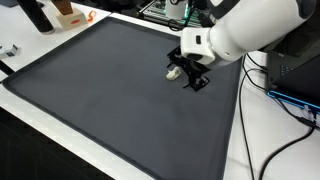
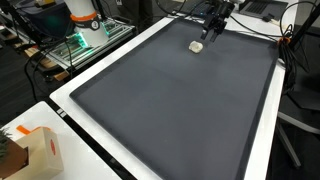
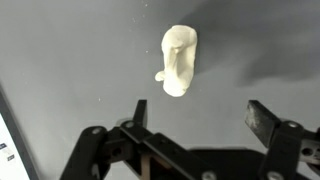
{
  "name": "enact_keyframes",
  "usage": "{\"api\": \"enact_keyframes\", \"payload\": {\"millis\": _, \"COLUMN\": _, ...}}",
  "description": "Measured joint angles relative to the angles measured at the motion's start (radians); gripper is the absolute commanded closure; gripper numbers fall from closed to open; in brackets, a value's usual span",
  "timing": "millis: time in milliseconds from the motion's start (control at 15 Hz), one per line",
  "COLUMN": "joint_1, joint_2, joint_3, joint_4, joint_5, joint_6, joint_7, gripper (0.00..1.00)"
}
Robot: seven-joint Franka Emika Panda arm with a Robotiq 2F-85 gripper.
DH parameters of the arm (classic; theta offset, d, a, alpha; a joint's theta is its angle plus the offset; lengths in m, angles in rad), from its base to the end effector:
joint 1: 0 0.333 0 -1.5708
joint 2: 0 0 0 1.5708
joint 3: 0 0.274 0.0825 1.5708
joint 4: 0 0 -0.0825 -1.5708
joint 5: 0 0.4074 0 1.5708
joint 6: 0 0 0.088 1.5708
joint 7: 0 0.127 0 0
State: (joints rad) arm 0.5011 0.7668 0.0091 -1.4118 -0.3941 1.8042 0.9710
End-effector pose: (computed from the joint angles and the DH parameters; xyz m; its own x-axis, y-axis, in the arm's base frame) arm 0.6052 0.2925 0.1640 0.9586 -0.2819 0.0411 -0.2654 -0.8315 0.4880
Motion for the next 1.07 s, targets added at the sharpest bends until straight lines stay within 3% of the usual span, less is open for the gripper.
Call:
{"api": "enact_keyframes", "payload": {"millis": 600, "joint_1": 0.013, "joint_2": -0.005, "joint_3": 0.024, "joint_4": -0.019, "joint_5": -0.013, "joint_6": 0.037, "joint_7": -0.120, "gripper": 0.00}}
{"api": "enact_keyframes", "payload": {"millis": 1067, "joint_1": 0.009, "joint_2": -0.053, "joint_3": 0.037, "joint_4": -0.106, "joint_5": -0.013, "joint_6": 0.115, "joint_7": -0.215, "gripper": 0.00}}
